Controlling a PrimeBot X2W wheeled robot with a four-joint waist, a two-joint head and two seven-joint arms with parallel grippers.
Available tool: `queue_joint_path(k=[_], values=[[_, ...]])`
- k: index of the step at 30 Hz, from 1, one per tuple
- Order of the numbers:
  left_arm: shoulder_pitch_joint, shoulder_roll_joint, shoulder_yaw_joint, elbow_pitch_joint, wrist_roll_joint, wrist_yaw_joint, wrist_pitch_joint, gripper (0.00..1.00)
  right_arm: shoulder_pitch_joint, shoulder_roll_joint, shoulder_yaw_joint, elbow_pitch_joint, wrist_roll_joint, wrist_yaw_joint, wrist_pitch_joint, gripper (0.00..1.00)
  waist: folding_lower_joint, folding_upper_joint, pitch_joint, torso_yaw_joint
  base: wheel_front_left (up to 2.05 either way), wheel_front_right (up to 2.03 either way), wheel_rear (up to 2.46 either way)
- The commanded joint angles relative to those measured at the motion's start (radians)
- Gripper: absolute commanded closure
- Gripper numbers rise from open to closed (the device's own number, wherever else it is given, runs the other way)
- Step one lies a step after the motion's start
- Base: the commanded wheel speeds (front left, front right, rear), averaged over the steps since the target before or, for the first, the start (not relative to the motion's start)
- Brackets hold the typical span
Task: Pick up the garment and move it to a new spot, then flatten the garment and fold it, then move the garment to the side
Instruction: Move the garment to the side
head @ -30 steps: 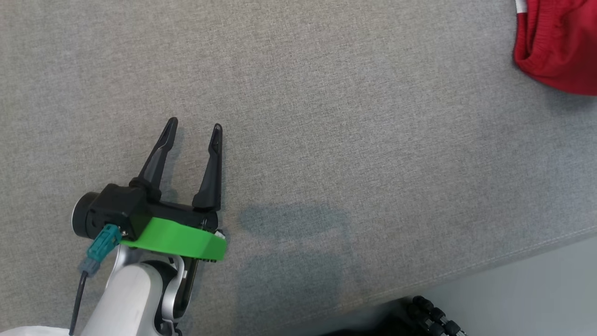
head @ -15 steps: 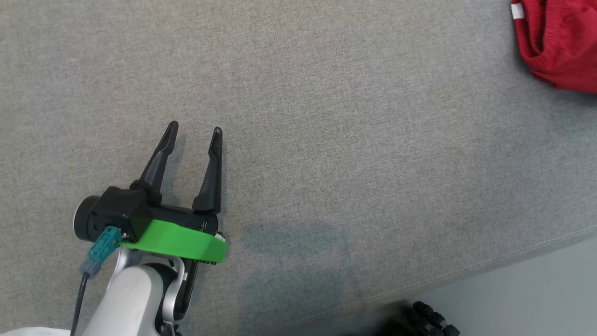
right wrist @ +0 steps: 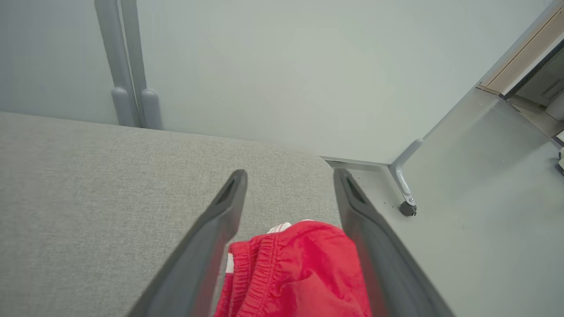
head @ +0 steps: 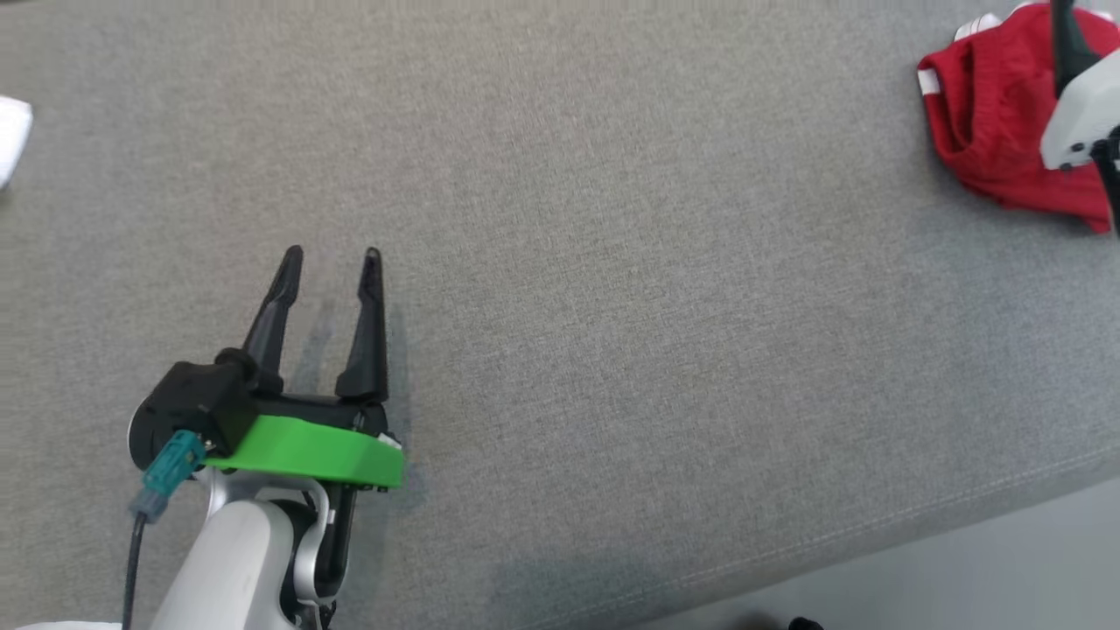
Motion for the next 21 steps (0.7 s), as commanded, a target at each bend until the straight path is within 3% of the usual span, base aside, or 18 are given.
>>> queue_joint_path(k=[1,9,20,21], values=[[0.014,0.0,0.016,0.015,-0.014,0.012,-0.014,0.0,0.045,0.006,-0.006,-0.059,0.018,0.0,-0.005,0.0,0.0,0.0001,-0.071,0.02,0.0,0.0,0.0],[0.058,-0.006,0.078,0.066,-0.055,0.027,-0.053,0.0,0.224,0.066,-0.087,-0.308,0.029,0.0,-0.005,0.0,0.0,0.0001,-0.173,0.039,0.0,0.0,0.0],[0.166,-0.012,0.174,0.092,-0.083,0.049,-0.081,0.0,0.571,0.243,-0.169,-0.609,-0.074,0.0,-0.005,0.0,0.0,0.0001,-0.29,0.06,0.0,0.0,0.0],[0.187,-0.015,0.188,0.089,-0.084,0.05,-0.083,0.0,0.63,0.286,-0.188,-0.657,-0.097,0.0,-0.004,0.0,0.0,0.0001,-0.302,0.061,0.0,0.0,0.0]])
